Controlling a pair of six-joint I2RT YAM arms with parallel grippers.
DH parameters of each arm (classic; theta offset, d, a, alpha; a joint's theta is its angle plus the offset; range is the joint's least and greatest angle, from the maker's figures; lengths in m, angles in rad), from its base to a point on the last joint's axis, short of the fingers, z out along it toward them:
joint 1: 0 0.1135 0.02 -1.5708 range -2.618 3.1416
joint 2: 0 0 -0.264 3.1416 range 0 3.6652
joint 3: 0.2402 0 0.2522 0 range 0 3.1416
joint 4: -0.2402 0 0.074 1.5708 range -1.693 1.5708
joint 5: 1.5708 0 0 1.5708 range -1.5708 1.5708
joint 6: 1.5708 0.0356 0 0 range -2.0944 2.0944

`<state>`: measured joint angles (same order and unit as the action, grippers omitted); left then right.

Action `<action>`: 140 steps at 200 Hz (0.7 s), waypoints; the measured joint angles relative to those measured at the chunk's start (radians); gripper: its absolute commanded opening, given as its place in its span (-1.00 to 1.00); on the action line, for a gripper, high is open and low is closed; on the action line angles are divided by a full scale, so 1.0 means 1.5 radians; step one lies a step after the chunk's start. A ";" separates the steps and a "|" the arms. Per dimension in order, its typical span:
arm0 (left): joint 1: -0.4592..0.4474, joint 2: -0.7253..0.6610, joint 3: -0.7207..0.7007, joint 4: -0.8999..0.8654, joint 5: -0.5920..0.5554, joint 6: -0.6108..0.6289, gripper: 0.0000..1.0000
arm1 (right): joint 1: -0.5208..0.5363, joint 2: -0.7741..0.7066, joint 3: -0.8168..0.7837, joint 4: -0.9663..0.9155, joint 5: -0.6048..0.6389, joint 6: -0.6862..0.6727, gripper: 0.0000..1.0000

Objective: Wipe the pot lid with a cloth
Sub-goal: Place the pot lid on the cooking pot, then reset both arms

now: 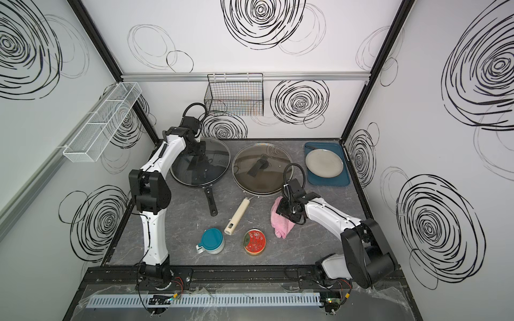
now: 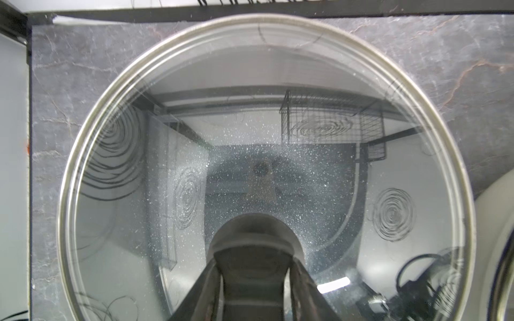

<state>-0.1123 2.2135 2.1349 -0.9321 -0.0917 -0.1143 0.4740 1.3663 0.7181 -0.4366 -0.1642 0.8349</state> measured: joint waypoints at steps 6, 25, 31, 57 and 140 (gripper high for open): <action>0.000 -0.001 0.000 0.001 0.000 0.000 -0.05 | 0.000 0.000 0.000 0.000 0.000 0.000 0.06; 0.000 -0.002 0.000 0.002 -0.002 0.000 -0.03 | 0.001 0.000 0.000 0.000 0.000 0.002 0.06; 0.000 -0.004 0.000 0.004 -0.003 -0.001 -0.02 | 0.001 0.000 0.000 0.000 0.000 0.002 0.06; 0.000 -0.016 -0.004 0.018 -0.011 -0.005 0.00 | 0.001 0.000 0.000 0.000 0.000 0.002 0.07; -0.001 -0.225 -0.125 0.141 -0.063 -0.051 0.09 | -0.023 -0.046 0.091 -0.070 0.069 -0.055 0.91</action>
<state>-0.1139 1.8755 1.9476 -0.7208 -0.1860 -0.1909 0.4397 1.2968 0.8543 -0.5419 -0.0612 0.7525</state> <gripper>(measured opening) 0.543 0.938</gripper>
